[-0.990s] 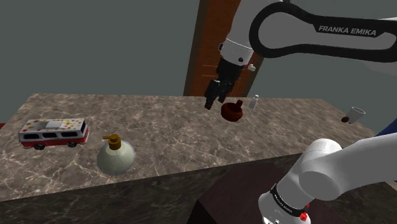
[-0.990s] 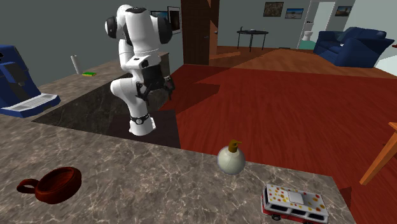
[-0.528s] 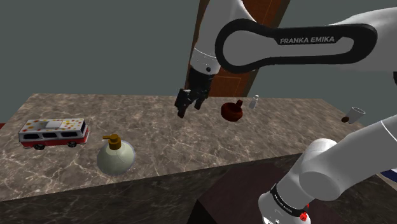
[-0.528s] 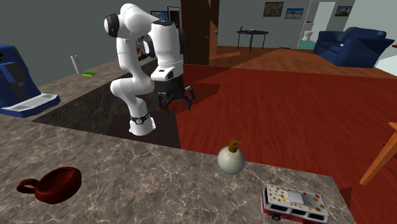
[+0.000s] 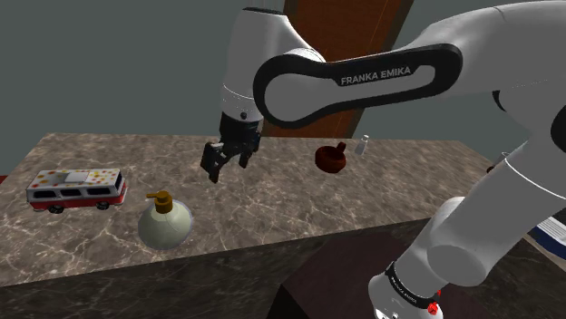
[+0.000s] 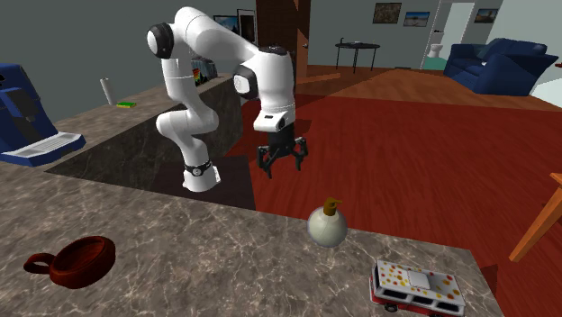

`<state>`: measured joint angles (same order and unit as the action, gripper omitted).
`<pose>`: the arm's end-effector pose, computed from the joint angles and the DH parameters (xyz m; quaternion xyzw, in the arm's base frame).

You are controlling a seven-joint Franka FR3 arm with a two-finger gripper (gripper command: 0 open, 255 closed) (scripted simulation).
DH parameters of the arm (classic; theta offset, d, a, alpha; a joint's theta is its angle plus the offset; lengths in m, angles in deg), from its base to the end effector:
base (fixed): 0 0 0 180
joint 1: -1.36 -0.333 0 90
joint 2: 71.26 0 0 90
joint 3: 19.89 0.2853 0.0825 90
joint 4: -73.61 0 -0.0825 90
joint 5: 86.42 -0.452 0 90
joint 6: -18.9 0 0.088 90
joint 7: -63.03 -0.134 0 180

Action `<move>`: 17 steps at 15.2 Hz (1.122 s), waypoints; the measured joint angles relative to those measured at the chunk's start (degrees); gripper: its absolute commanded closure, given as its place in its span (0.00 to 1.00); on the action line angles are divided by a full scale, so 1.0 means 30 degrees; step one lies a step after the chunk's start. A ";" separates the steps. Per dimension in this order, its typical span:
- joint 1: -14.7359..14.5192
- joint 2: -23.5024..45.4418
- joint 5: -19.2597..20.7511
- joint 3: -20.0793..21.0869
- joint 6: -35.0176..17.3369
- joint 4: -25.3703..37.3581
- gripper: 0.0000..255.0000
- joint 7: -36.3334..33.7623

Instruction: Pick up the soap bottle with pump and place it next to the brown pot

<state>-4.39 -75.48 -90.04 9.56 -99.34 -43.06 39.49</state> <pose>0.4966 0.3582 0.3969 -0.9950 -0.0881 -0.0350 0.0316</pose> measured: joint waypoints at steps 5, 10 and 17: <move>-0.0948 0.3994 0.2822 0.0810 -0.0572 0.2915 0.00 -0.2679; -0.2773 0.8142 0.5646 0.0654 -0.0282 0.6700 0.00 -0.4886; -0.3645 0.9966 0.6785 0.0280 -0.0919 0.7636 0.00 -0.5702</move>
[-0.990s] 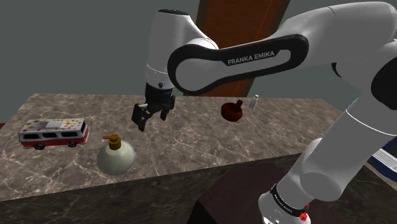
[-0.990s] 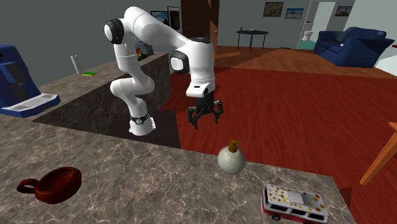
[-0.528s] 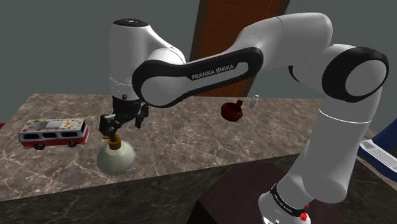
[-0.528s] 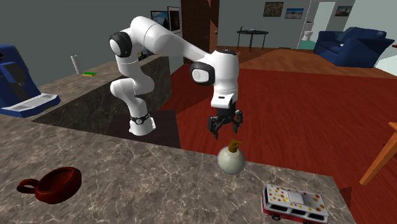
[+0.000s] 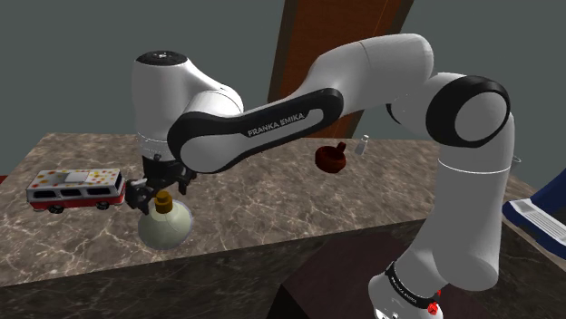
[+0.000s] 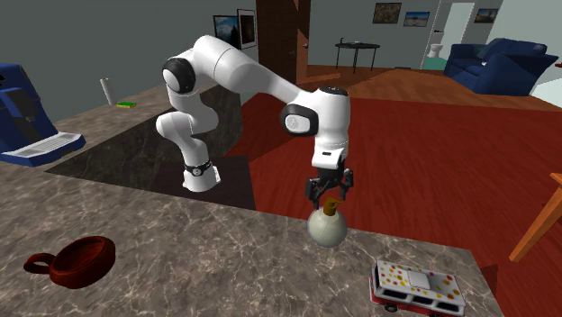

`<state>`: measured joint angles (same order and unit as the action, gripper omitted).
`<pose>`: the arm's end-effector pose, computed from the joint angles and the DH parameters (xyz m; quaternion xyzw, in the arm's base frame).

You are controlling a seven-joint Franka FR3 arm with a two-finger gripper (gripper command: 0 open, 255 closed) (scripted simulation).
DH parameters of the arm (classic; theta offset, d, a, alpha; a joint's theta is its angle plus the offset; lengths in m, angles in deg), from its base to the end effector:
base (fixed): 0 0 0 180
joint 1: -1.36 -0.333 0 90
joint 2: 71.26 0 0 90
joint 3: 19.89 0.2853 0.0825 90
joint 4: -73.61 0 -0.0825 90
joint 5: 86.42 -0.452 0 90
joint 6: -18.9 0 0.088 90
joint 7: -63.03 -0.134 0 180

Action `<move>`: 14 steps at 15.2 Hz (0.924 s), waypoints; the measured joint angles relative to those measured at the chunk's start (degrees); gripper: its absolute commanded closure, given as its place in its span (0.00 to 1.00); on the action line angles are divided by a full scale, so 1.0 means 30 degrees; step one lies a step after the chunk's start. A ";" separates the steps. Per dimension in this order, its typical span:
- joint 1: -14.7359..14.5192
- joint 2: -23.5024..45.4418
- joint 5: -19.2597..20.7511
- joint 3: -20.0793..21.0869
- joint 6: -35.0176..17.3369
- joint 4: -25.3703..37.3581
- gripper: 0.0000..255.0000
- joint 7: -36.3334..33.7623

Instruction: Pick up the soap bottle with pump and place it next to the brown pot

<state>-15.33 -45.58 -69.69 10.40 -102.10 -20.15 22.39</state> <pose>0.5301 0.4983 0.3108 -0.9939 -0.0980 -0.0476 0.0190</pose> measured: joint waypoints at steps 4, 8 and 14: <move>-0.0039 0.0333 0.0194 -0.0120 -0.0446 -0.0149 0.00 -0.0071; -0.0050 0.0349 0.0209 -0.0125 -0.0480 -0.0163 0.00 -0.0088; -0.0048 0.0335 0.0209 -0.0122 -0.0478 -0.0152 1.00 -0.0086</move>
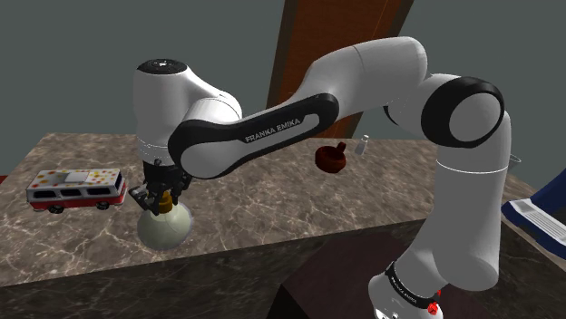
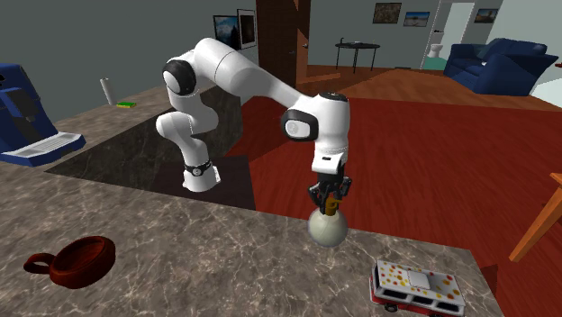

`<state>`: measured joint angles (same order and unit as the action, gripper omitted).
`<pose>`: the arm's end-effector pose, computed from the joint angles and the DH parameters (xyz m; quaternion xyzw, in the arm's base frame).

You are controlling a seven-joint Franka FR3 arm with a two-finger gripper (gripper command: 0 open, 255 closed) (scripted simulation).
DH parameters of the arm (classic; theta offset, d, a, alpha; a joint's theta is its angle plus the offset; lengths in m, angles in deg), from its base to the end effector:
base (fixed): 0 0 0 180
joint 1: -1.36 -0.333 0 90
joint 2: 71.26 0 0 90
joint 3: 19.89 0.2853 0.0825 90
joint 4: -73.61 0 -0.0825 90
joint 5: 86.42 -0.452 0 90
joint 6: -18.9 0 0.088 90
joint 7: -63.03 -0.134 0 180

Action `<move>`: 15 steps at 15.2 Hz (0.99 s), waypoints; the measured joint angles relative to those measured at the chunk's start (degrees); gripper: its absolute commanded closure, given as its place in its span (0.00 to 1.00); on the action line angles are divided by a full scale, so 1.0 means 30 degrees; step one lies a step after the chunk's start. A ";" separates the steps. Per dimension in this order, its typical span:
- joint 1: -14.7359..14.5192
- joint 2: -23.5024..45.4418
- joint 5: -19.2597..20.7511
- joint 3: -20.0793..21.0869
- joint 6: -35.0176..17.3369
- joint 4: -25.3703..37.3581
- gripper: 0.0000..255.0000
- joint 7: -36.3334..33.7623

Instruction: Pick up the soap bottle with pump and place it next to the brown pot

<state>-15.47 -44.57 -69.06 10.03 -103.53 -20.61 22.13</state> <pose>0.5315 0.4976 0.2967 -0.9938 -0.0979 -0.0482 0.0192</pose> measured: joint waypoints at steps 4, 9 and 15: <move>0.0002 -0.0004 -0.0002 0.0001 -0.0001 -0.0005 1.00 0.0001; 0.0032 -0.0268 -0.0196 0.0108 0.0596 0.0336 1.00 0.0120; 0.0103 -0.0737 -0.0563 0.0286 0.1912 0.1256 1.00 0.0433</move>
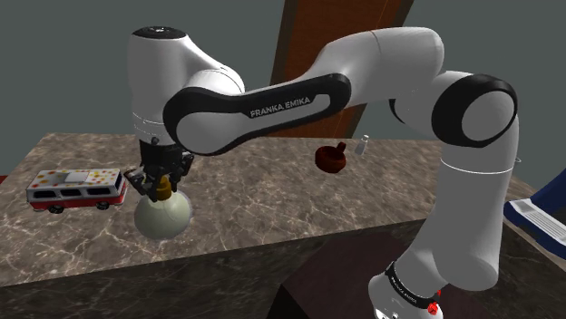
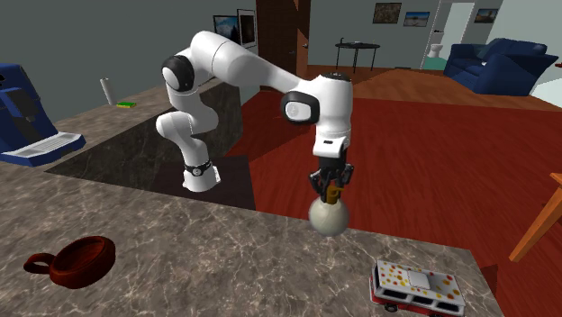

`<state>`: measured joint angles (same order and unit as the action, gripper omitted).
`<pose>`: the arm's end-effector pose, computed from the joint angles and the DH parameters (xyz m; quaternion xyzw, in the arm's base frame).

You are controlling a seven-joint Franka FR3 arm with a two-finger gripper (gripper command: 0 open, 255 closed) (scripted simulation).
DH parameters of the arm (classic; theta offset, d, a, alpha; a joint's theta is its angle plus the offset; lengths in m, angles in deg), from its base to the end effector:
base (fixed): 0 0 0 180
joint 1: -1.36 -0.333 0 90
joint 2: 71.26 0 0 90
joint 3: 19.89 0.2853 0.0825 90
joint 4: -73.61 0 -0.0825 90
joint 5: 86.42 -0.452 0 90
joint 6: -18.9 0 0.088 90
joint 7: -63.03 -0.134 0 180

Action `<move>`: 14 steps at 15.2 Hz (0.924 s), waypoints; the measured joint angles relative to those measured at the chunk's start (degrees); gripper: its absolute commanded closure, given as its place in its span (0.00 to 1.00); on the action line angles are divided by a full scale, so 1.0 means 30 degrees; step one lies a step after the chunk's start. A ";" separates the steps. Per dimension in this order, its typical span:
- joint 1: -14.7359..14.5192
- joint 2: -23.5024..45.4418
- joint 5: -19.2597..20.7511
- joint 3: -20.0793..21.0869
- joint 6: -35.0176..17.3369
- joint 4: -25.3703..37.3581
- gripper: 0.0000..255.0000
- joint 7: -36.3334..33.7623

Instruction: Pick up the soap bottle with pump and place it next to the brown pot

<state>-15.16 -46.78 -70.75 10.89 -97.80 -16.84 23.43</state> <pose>0.5353 0.4988 0.3490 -0.9939 -0.0980 -0.0476 0.0189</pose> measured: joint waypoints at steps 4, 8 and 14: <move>0.0001 -0.0270 -0.0199 0.0102 0.0863 0.0636 1.00 0.0143; -0.0042 -0.0422 -0.0343 0.0175 0.1805 0.1459 1.00 0.0285; -0.0178 -0.0493 -0.0463 0.0248 0.3268 0.2884 1.00 0.0462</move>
<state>-15.70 -48.26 -72.14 11.63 -87.99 -8.19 24.81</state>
